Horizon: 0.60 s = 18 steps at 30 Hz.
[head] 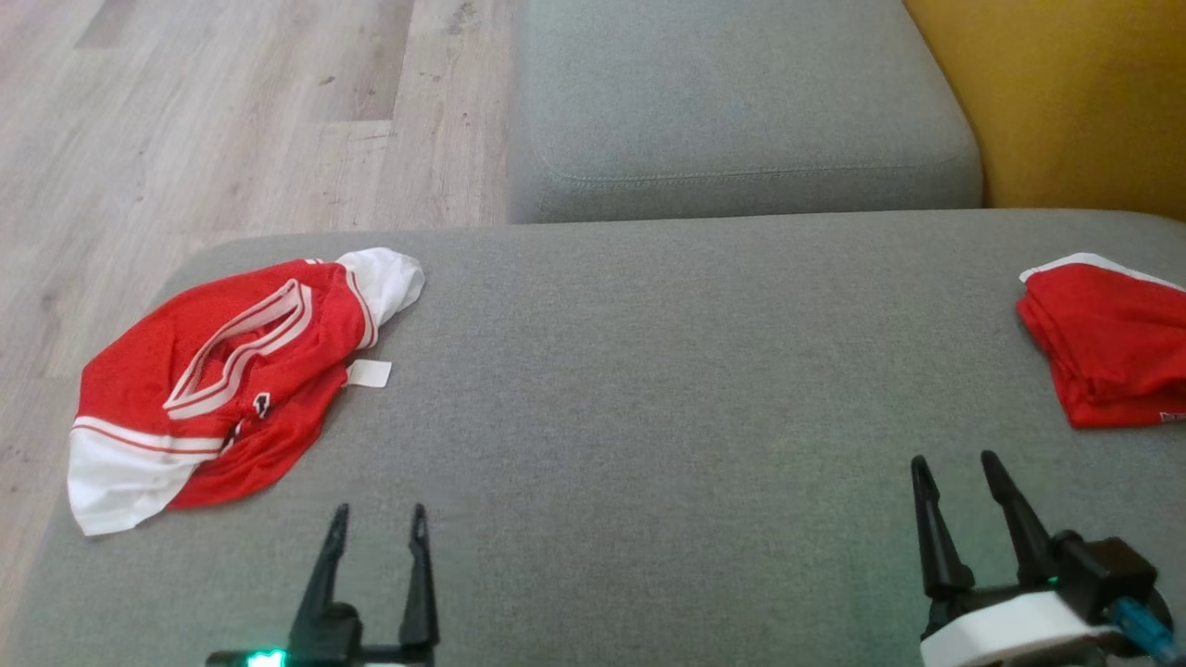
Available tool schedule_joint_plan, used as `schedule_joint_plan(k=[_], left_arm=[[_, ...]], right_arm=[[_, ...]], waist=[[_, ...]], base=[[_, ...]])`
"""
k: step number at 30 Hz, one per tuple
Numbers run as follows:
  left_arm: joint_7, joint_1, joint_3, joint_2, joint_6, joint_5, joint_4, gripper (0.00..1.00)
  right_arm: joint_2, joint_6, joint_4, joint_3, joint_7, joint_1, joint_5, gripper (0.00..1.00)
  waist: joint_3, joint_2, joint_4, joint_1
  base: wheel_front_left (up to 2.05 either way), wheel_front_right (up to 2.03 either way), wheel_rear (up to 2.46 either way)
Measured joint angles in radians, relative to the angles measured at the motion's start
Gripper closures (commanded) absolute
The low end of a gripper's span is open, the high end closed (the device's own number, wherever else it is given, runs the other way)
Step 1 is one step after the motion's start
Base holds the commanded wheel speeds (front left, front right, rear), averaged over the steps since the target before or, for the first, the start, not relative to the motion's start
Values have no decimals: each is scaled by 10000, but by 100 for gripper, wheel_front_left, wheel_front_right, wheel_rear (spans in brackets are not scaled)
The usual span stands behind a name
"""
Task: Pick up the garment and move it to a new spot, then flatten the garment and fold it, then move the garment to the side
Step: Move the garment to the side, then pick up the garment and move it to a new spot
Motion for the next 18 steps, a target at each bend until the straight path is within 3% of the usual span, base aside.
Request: schedule_joint_plan(k=[11, 18], left_arm=[[0, 0, 238, -92, -104, 259, 0, 0], [0, -19, 414, -142, -144, 403, -44, 0]], right_arm=[[130, 0, -27, -13, 0, 151, -58, 0], [128, 0, -13, -33, 0, 200, -50, 0]], waist=[[95, 0, 141, 1], [155, 0, 807, 1]], base=[[0, 0, 0], [0, 0, 0]])
